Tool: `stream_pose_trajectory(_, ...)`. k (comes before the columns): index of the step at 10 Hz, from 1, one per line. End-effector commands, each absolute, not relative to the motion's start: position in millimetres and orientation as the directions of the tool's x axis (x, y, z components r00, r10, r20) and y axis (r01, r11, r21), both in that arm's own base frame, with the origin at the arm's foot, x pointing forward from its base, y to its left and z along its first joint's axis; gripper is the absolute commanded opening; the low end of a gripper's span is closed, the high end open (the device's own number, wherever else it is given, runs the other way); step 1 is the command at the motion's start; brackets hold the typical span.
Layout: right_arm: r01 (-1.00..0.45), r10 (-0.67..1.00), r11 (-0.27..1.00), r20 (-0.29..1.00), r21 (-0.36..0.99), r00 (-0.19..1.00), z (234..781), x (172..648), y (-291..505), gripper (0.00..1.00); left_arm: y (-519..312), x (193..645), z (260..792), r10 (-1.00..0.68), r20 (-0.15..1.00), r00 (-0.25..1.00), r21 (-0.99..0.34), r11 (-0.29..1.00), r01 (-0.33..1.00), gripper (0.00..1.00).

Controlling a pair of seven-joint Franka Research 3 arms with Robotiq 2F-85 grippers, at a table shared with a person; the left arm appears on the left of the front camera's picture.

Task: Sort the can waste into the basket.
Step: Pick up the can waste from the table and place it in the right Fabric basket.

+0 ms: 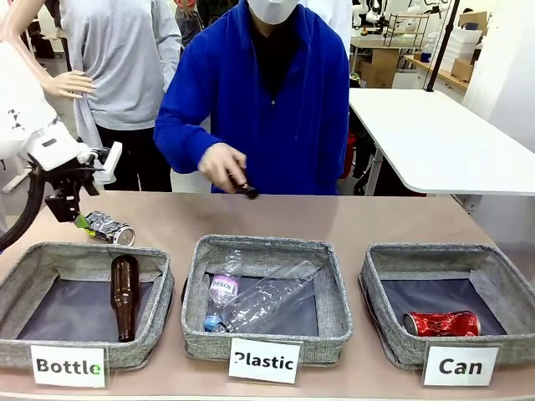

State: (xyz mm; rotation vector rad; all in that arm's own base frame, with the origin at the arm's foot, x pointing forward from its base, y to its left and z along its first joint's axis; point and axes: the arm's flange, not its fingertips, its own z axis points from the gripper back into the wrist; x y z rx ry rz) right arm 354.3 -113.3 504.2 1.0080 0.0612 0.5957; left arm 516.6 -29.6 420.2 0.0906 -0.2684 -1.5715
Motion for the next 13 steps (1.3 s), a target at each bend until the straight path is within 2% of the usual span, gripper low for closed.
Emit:
stream_pose_trajectory(1, -0.455, 0.511, 0.383, 0.226, 0.804, 0.829, 506.6, 354.0, -114.5, 1.0, -5.4, 537.2, 420.0, -0.986, 0.163, 0.035, 0.225, 0.072, 0.972, 1.0)
stream_pose_trajectory(2, -0.455, 0.511, 0.383, 0.226, 0.804, 0.829, 506.6, 354.0, -114.5, 1.0, 35.9, 525.8, 442.3, -0.962, 0.259, 0.089, 0.265, 0.159, 0.951, 1.0)
stream_pose_trajectory(4, -0.455, 0.511, 0.383, 0.226, 0.804, 0.829, 506.6, 354.0, -114.5, 1.0, 151.8, 473.9, 478.0, -0.886, 0.349, 0.307, 0.314, 0.419, 0.852, 1.0)
stream_pose_trajectory(6, -0.455, 0.511, 0.383, 0.226, 0.804, 0.829, 506.6, 354.0, -114.5, 1.0, 235.0, 402.5, 469.7, -0.785, 0.402, 0.471, 0.316, 0.602, 0.733, 1.0)
stream_pose_trajectory(9, -0.455, 0.511, 0.383, 0.226, 0.804, 0.829, 506.6, 354.0, -114.5, 1.0, 268.9, 344.8, 439.8, -0.706, 0.43, 0.562, 0.322, 0.702, 0.635, 1.0)
stream_pose_trajectory(11, -0.455, 0.511, 0.383, 0.226, 0.804, 0.829, 506.6, 354.0, -114.5, 1.0, 259.7, 333.7, 435.5, -0.679, 0.465, 0.568, 0.318, 0.727, 0.609, 1.0)
stream_pose_trajectory(13, -0.455, 0.511, 0.383, 0.226, 0.804, 0.829, 506.6, 354.0, -114.5, 1.0, 243.8, 342.0, 436.6, -0.692, 0.463, 0.554, 0.327, 0.715, 0.618, 1.0)
